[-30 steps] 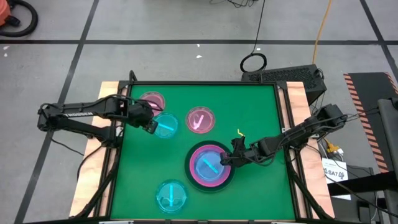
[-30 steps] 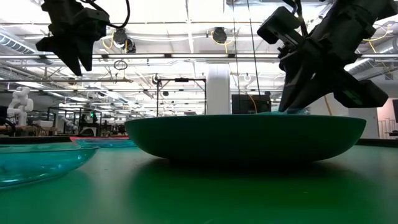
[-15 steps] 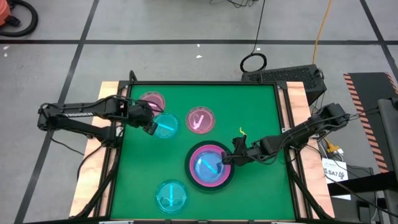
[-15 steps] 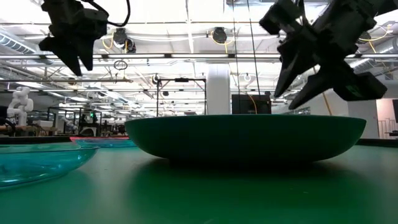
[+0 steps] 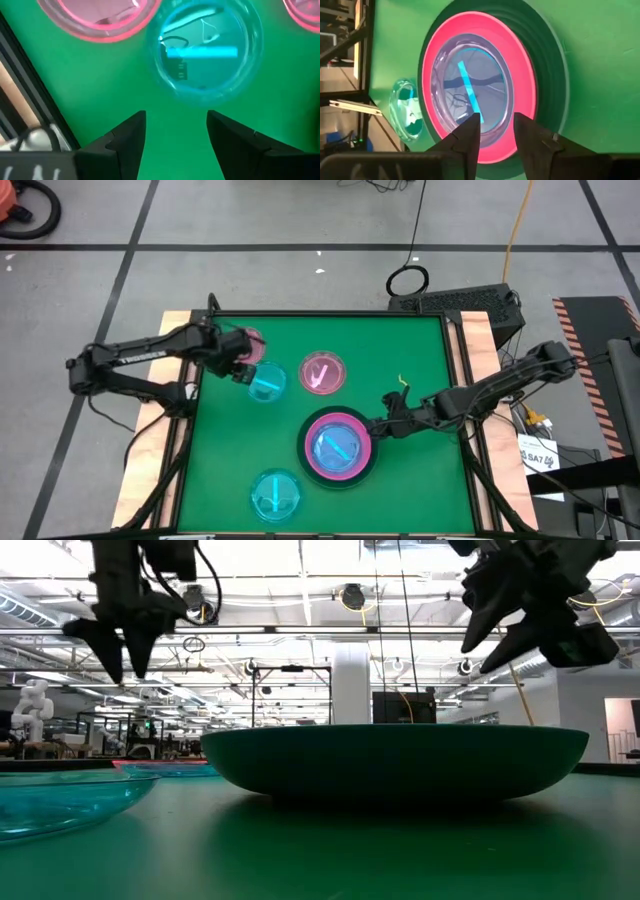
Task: Stack plastic plates
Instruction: Stack the top blue transparent plate on top of the other blue transparent plate
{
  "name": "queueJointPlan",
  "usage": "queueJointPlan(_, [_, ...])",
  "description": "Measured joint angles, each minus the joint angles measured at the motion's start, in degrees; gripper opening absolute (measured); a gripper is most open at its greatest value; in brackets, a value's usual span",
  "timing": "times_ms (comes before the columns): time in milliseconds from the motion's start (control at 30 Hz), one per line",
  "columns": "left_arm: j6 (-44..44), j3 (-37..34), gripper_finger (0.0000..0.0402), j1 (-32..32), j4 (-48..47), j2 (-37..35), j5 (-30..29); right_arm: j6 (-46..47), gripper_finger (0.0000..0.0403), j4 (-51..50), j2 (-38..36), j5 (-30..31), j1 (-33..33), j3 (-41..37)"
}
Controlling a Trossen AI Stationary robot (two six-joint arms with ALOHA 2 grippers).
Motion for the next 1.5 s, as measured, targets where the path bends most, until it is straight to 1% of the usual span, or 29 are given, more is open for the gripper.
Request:
queueJointPlan(67, [3.2, -0.6, 0.0216, 3.7, 2.3, 1.1, 1.4, -0.8, 0.0114, -0.4, -0.4, 0.0, 0.0, 0.0])
queueJointPlan(167, [6.9, -3.0, 0.0216, 8.8, 9.1, 1.9, 5.4, -2.1, 0.0114, -0.7, -0.8, 0.0, 0.0, 0.0])
queueJointPlan(267, [8.7, -5.9, 0.0216, 11.5, 13.4, 2.2, 6.3, -3.1, 0.0114, -0.9, -0.8, -0.1, 0.0, 0.0])
queueJointPlan(333, [8.5, -7.7, 0.0216, 12.4, 13.4, 2.2, 6.3, -3.2, 0.0114, -0.9, -0.8, 0.0, 0.0, 0.0])
queueJointPlan(467, [8.1, -10.8, 0.0216, 12.5, 15.2, 1.6, 6.5, -3.6, 0.0114, -1.0, -0.8, 0.0, 0.0, 0.0])
queueJointPlan(667, [7.2, -16.9, 0.0212, 12.8, 22.1, 1.7, 9.6, -4.8, 0.0114, -1.4, -0.8, 0.1, 0.0, 0.0])
queueJointPlan(900, [6.4, -22.1, 0.0168, 12.8, 26.0, 1.7, 9.9, -4.8, 0.0114, -2.2, -0.8, 0.2, 0.0, 0.0])
queueJointPlan(1133, [4.6, -25.4, 0.014, 12.8, 30.1, 1.7, 10.2, -4.7, 0.0114, -2.2, -0.8, 0.2, 0.0, 0.0])
queueJointPlan(1500, [2.1, -29.0, 0.0138, 12.8, 36.3, 2.3, 10.2, -4.7, 0.0114, -2.2, -0.8, 0.3, 0.0, 0.0])
